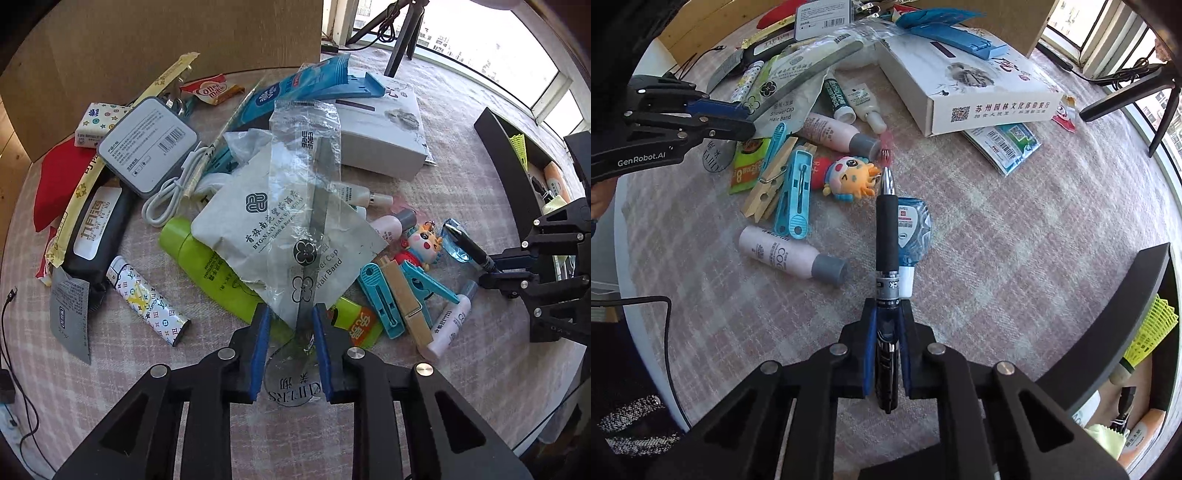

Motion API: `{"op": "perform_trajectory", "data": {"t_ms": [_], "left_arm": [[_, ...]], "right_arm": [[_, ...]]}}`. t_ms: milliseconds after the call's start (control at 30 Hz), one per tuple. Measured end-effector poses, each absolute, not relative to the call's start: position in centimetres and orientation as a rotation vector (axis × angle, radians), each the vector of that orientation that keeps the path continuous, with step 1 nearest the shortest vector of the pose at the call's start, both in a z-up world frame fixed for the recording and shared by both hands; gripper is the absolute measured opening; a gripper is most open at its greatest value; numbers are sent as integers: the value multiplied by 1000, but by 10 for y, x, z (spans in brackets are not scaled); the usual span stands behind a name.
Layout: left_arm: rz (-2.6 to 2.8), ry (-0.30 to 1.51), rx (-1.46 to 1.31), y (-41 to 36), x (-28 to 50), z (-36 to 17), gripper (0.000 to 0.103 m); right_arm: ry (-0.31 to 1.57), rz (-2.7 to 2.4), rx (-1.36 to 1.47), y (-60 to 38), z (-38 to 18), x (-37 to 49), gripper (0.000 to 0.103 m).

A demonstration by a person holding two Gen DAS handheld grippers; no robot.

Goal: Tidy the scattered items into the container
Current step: 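Grasp the clear plastic bag with the left gripper while the right grasps a black pen, then carry the plastic bag and pen into the tray and open both grippers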

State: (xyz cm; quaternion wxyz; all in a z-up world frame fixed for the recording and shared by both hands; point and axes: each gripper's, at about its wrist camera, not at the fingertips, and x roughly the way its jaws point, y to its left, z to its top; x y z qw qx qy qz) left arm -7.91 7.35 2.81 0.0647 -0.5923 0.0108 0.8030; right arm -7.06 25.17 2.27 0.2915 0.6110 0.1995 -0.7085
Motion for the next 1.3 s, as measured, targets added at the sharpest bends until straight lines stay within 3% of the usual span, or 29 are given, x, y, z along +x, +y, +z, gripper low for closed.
{"op": "perform_trajectory", "data": {"t_ms": [233,667,900,1300], "left_arm": [[2430,-131,-1765,49,-62,37,4],[2474,-198,-1668,41,-44,75,4],[2423,-178,-1571,79,-53,98,4],[2180,-57,-1390,222,-72,129,4]], "right_arm": [[331,-1900,1675,275,30,-63,11],[9,-1998,1659,317,57,-58,11],[-184,-2159,1615,366,85,-47,11],[-525,-2509,1600,503,113,-13,11]]}}
